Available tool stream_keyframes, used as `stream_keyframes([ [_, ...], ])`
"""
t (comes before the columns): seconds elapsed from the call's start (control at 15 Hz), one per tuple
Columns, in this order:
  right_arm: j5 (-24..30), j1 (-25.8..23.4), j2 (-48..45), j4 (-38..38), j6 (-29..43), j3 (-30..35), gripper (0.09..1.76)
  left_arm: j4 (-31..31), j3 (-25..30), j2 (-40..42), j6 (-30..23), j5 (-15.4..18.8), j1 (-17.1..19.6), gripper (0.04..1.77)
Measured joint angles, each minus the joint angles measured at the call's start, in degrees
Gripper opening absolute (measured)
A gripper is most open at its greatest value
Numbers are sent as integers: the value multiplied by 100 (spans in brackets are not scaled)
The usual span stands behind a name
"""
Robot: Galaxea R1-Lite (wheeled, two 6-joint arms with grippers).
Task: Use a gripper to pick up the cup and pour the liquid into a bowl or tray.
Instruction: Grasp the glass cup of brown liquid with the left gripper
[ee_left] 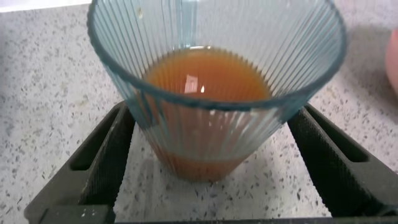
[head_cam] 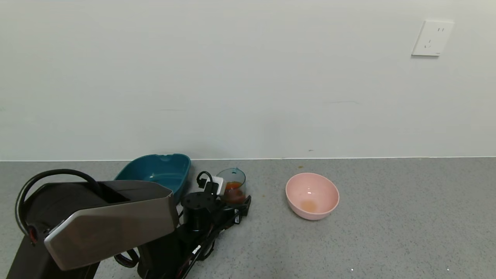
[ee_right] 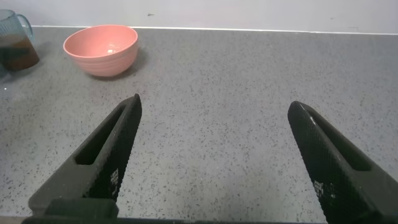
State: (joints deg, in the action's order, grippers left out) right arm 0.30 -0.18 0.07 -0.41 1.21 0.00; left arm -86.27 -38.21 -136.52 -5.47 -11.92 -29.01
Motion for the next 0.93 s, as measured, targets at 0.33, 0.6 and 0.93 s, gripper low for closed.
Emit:
stream_keyframes([
  [0.33, 2, 0, 0, 0, 0, 0, 171, -234, -18, -146, 18, -11, -1, 172],
  [0.6, 2, 0, 0, 0, -2, 0, 171, -243, -79, -206, 13, -12, 10, 172],
  [0.93, 0, 0, 0, 0, 0, 0, 171, -322, -110, -308, 27, -23, 13, 172],
])
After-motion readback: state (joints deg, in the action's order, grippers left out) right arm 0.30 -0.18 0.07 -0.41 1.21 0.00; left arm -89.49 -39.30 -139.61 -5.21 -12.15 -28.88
